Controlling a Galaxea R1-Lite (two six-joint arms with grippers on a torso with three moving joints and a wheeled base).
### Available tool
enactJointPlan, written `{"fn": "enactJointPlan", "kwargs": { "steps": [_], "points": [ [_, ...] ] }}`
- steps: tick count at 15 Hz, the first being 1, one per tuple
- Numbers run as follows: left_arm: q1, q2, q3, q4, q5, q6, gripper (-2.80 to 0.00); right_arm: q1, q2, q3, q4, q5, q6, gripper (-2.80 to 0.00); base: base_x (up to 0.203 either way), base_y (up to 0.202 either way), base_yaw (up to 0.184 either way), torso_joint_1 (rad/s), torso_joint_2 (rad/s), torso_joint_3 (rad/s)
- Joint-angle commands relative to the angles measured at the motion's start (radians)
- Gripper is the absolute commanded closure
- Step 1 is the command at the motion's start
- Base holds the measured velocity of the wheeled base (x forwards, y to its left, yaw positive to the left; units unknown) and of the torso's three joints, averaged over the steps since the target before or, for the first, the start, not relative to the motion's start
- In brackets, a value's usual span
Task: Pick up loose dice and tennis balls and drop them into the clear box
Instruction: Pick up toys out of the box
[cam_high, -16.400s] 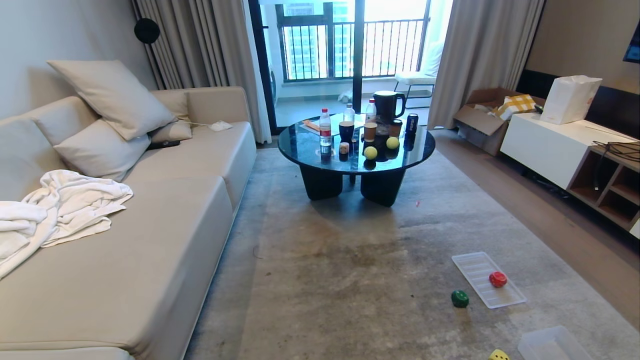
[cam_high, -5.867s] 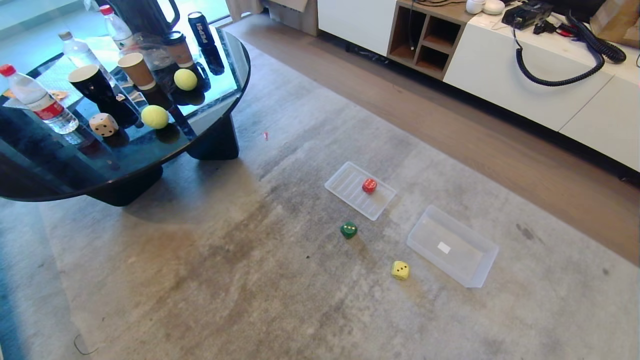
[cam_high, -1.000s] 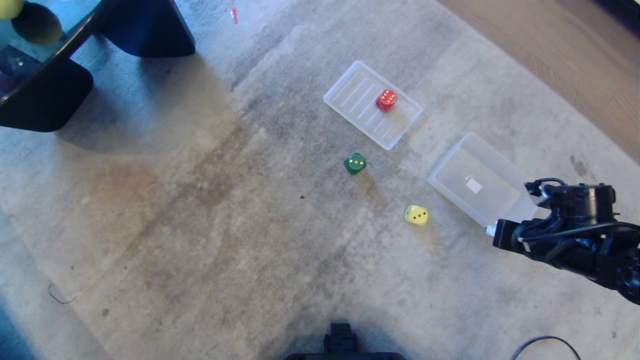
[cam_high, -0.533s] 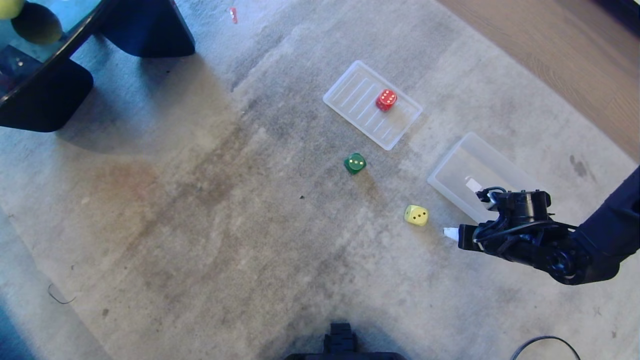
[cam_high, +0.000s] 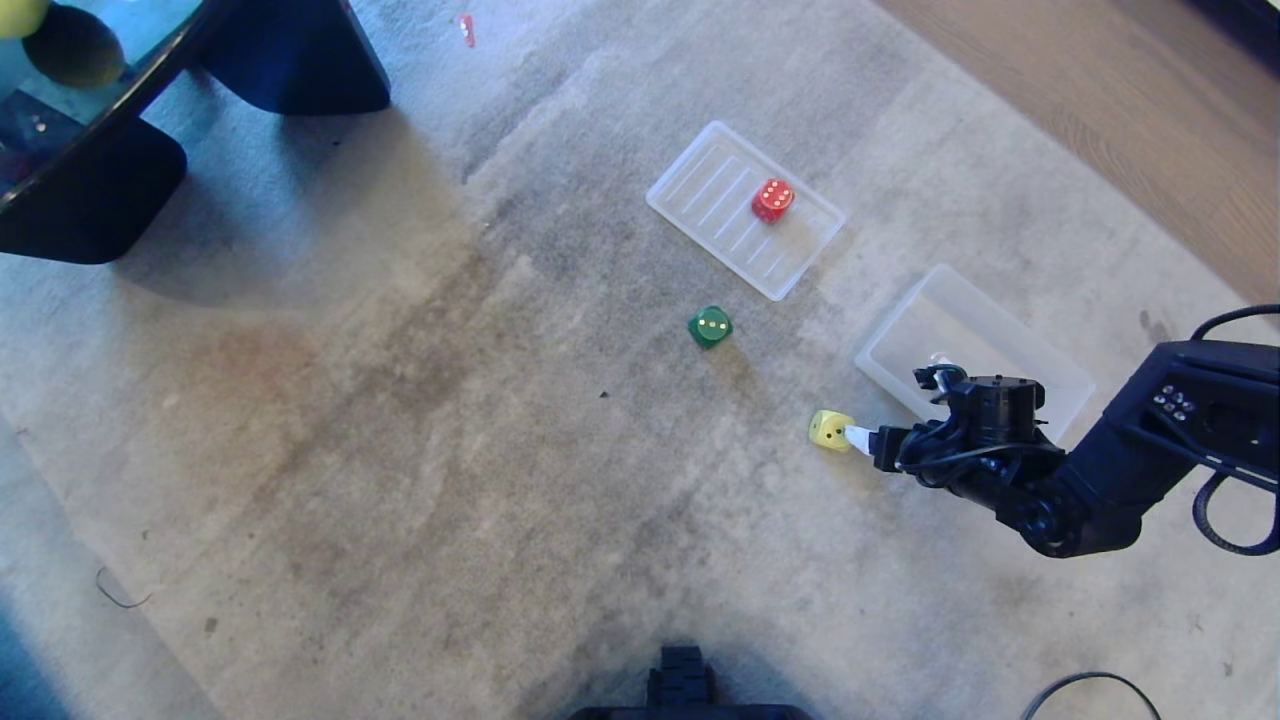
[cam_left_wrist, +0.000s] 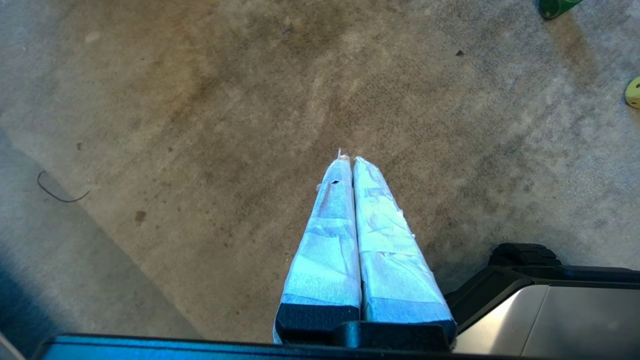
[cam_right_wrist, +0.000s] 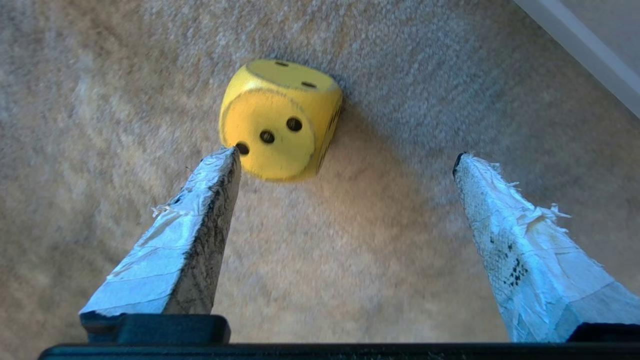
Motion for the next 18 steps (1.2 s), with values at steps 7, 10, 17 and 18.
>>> {"fn": "enactJointPlan", "kwargs": {
  "steps": [7,10,17,18],
  "points": [
    [0.000,0.000,0.000,0.000,0.000,0.000,0.00,0.017,0.031,-0.056,-0.013,0.051,0.001,-2.80,0.000,0.000,0.000,0.000,0.00,0.000],
    [0.000,0.000,0.000,0.000,0.000,0.000,0.00,0.037,0.076,-0.091,-0.013,0.053,0.002,-2.80,0.000,0.000,0.000,0.000,0.00,0.000],
    [0.000,0.000,0.000,0.000,0.000,0.000,0.00,0.048,0.161,-0.179,-0.014,0.044,-0.004,-2.80,0.000,0.000,0.000,0.000,0.00,0.000],
    [0.000,0.000,0.000,0.000,0.000,0.000,0.00,0.048,0.175,-0.193,-0.014,0.033,-0.004,-2.80,0.000,0.000,0.000,0.000,0.00,0.000]
  ]
}}
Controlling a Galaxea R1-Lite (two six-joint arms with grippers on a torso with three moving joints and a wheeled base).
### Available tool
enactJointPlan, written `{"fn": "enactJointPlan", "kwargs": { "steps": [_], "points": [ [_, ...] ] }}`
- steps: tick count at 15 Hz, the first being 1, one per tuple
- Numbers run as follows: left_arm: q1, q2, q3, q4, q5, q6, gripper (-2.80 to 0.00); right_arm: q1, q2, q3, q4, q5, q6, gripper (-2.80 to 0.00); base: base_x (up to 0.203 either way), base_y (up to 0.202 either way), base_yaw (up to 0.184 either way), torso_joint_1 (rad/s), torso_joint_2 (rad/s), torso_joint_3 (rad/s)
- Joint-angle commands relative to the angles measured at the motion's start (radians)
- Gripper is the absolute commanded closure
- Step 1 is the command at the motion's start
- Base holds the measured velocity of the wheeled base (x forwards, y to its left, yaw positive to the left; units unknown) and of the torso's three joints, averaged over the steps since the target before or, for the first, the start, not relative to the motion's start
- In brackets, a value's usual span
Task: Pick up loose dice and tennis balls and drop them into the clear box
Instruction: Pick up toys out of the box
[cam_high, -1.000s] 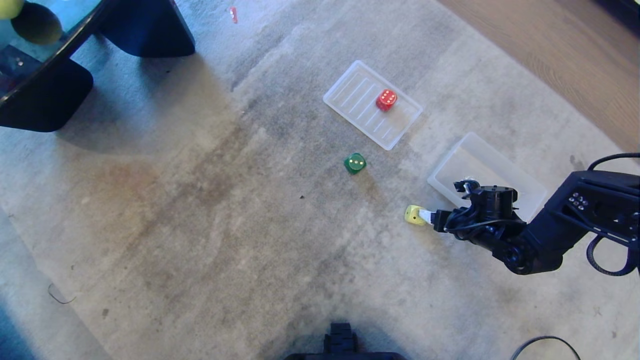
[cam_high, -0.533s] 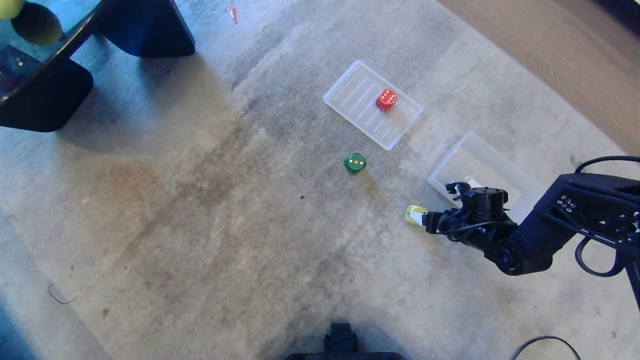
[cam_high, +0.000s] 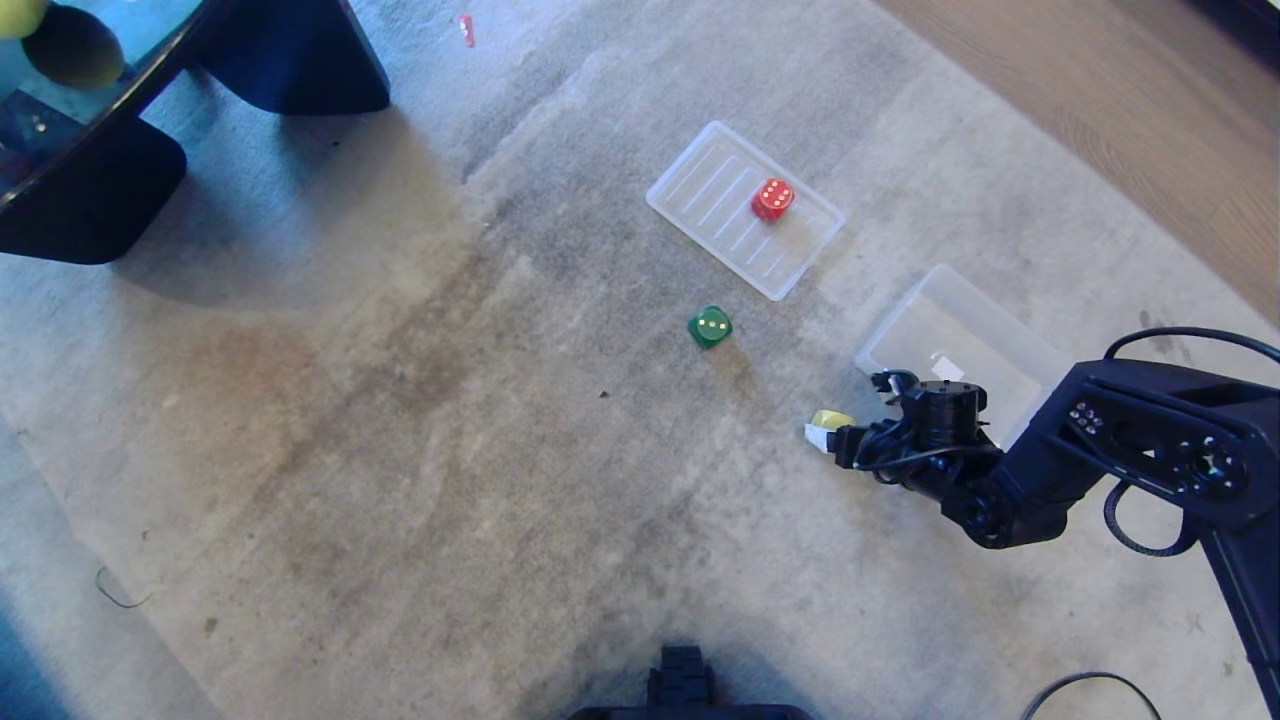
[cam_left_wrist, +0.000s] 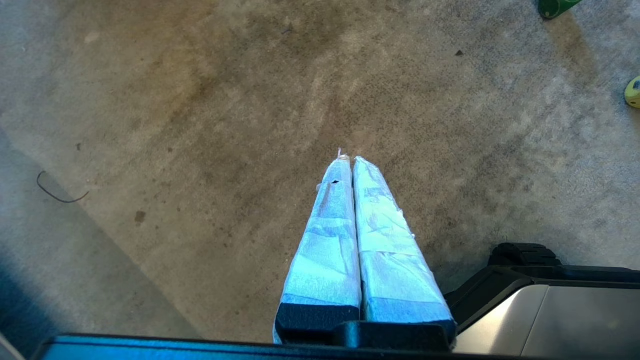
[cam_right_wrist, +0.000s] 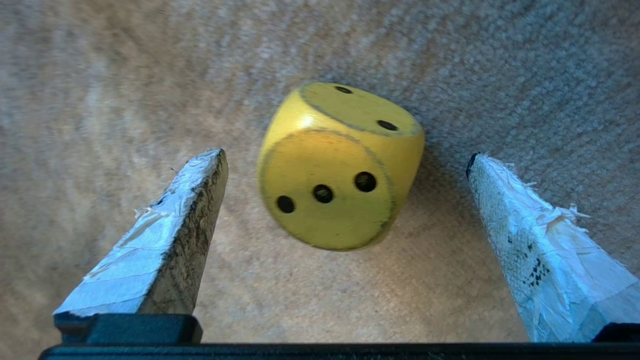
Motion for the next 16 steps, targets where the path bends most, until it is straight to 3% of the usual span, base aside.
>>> {"fn": "enactJointPlan", "kwargs": {
  "steps": [1,2,4,10,16],
  "points": [
    [0.000,0.000,0.000,0.000,0.000,0.000,0.00,0.000,0.031,-0.016,-0.006,-0.005,0.000,-2.80,0.000,0.000,0.000,0.000,0.00,0.000],
    [0.000,0.000,0.000,0.000,0.000,0.000,0.00,-0.002,0.046,-0.024,-0.022,-0.006,0.000,0.00,0.000,0.000,0.000,0.000,0.00,0.000],
    [0.000,0.000,0.000,0.000,0.000,0.000,0.00,-0.004,0.083,-0.047,-0.092,-0.006,0.000,0.00,0.000,0.000,0.000,0.000,0.00,0.000],
    [0.000,0.000,0.000,0.000,0.000,0.000,0.00,-0.013,0.058,-0.039,-0.099,-0.046,-0.018,0.00,0.000,0.000,0.000,0.000,0.00,0.000],
    [0.000,0.000,0.000,0.000,0.000,0.000,0.00,-0.048,-0.365,0.366,-0.077,-0.049,-0.031,0.00,0.000,0.000,0.000,0.000,0.00,0.000]
  ]
}}
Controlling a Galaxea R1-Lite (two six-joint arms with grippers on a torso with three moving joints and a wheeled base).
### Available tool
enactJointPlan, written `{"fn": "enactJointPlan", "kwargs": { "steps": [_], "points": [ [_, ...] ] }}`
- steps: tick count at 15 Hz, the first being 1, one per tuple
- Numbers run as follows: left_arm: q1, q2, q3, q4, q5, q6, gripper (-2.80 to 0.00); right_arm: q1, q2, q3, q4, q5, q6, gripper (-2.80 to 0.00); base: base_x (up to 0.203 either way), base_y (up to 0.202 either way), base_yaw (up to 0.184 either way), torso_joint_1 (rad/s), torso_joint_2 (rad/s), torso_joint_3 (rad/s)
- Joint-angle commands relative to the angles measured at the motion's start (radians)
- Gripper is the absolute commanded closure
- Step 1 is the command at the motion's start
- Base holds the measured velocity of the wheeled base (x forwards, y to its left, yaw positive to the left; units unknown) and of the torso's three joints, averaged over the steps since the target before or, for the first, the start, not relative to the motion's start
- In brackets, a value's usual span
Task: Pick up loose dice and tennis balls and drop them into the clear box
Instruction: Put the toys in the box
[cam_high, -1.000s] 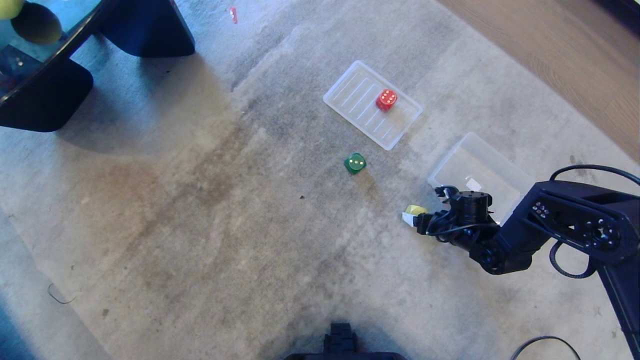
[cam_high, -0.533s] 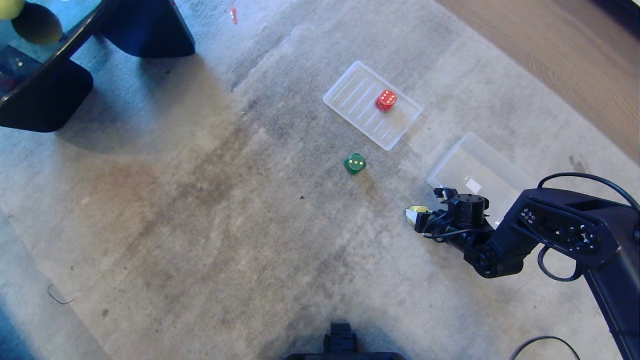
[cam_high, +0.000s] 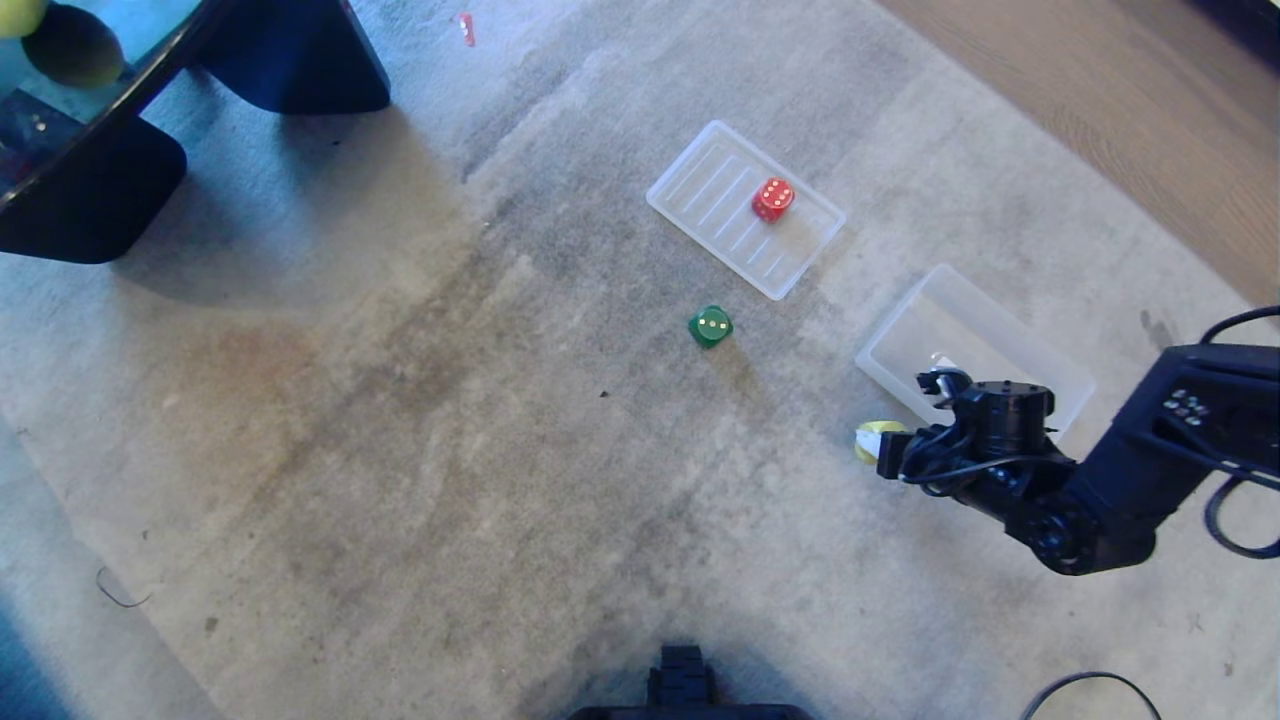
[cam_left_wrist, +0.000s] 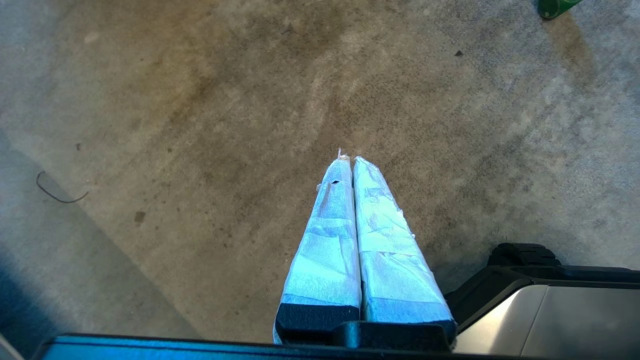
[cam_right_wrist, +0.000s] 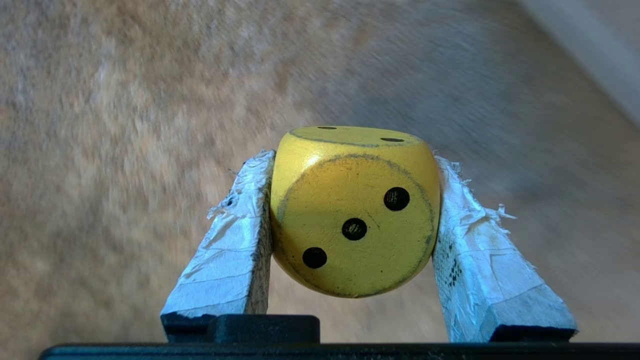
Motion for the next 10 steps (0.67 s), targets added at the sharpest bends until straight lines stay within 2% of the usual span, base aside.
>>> {"fn": "enactJointPlan", "kwargs": {
  "steps": [1,7,10],
  "points": [
    [0.000,0.000,0.000,0.000,0.000,-0.001,0.00,-0.019,-0.235,0.121,0.014,0.000,-0.009,0.00,0.000,0.000,0.000,0.000,0.00,0.000],
    [0.000,0.000,0.000,0.000,0.000,-0.001,0.00,-0.065,-0.911,0.548,0.256,-0.051,-0.073,0.00,0.000,0.000,0.000,0.000,0.00,0.000],
    [0.000,0.000,0.000,0.000,0.000,-0.001,0.00,-0.075,-1.292,0.626,0.540,-0.097,-0.101,0.00,0.000,0.000,0.000,0.000,0.00,0.000]
  ]
}}
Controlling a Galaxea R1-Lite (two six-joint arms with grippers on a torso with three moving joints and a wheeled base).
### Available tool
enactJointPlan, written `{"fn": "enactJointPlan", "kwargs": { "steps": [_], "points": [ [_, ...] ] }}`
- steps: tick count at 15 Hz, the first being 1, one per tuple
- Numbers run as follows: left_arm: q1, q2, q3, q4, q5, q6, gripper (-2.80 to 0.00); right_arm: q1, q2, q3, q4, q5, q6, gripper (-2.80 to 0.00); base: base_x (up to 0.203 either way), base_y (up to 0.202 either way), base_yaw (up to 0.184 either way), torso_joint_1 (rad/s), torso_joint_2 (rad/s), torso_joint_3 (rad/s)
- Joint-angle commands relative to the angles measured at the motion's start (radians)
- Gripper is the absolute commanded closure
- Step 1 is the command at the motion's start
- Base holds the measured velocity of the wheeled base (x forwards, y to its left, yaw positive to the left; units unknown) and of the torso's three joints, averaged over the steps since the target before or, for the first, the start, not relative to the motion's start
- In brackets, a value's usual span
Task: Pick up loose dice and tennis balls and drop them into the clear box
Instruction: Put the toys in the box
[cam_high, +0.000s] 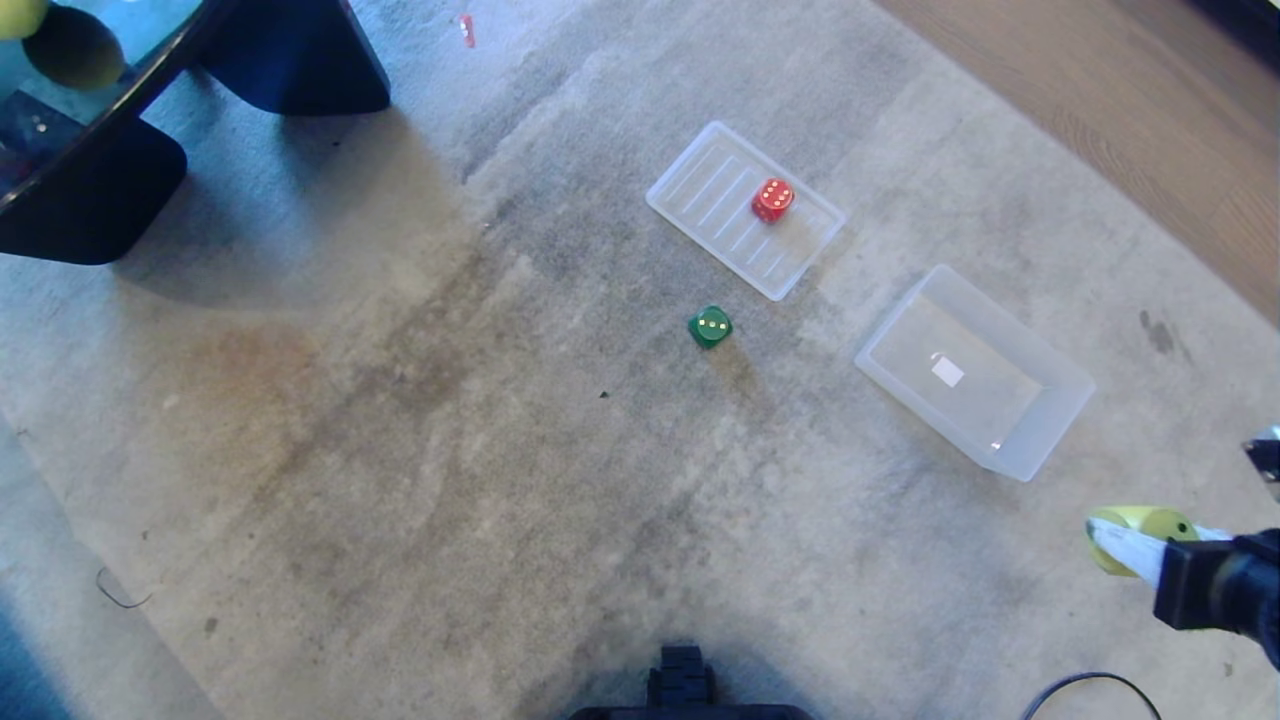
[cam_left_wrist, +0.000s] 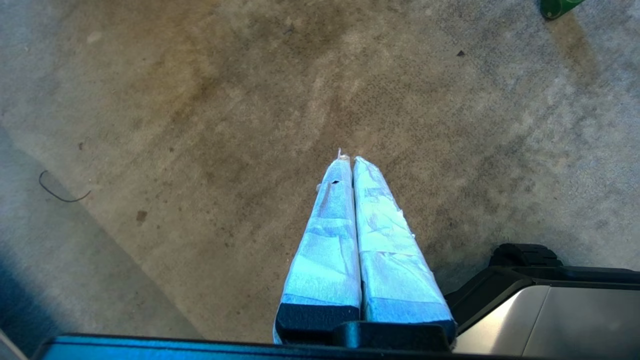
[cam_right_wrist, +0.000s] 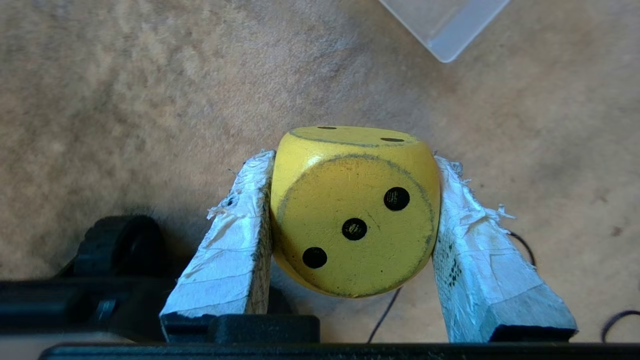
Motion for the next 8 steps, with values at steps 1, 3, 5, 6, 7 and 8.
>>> {"fn": "enactJointPlan", "kwargs": {
  "steps": [1,3,5,6,7,8],
  "points": [
    [0.000,0.000,0.000,0.000,0.000,0.000,0.00,-0.003,-0.337,0.033,0.179,-0.011,-0.005,0.00,0.000,0.000,0.000,0.000,0.00,0.000],
    [0.000,0.000,0.000,0.000,0.000,0.000,0.00,-0.010,-0.566,0.056,0.396,-0.030,-0.017,0.00,0.000,0.000,0.000,0.000,0.00,0.000],
    [0.000,0.000,0.000,0.000,0.000,0.000,0.00,-0.030,-0.737,0.078,0.581,-0.041,-0.026,0.00,0.000,0.000,0.000,0.000,0.00,0.000],
    [0.000,0.000,0.000,0.000,0.000,0.000,0.00,-0.049,-0.808,0.091,0.634,-0.043,-0.028,0.00,0.000,0.000,0.000,0.000,0.00,0.000],
    [0.000,0.000,0.000,0.000,0.000,0.000,0.00,-0.069,-0.863,0.113,0.670,-0.042,-0.030,0.00,0.000,0.000,0.000,0.000,0.00,0.000],
    [0.000,0.000,0.000,0.000,0.000,0.000,0.00,-0.083,-0.881,0.137,0.677,-0.043,-0.028,0.00,0.000,0.000,0.000,0.000,0.00,0.000]
  ]
}}
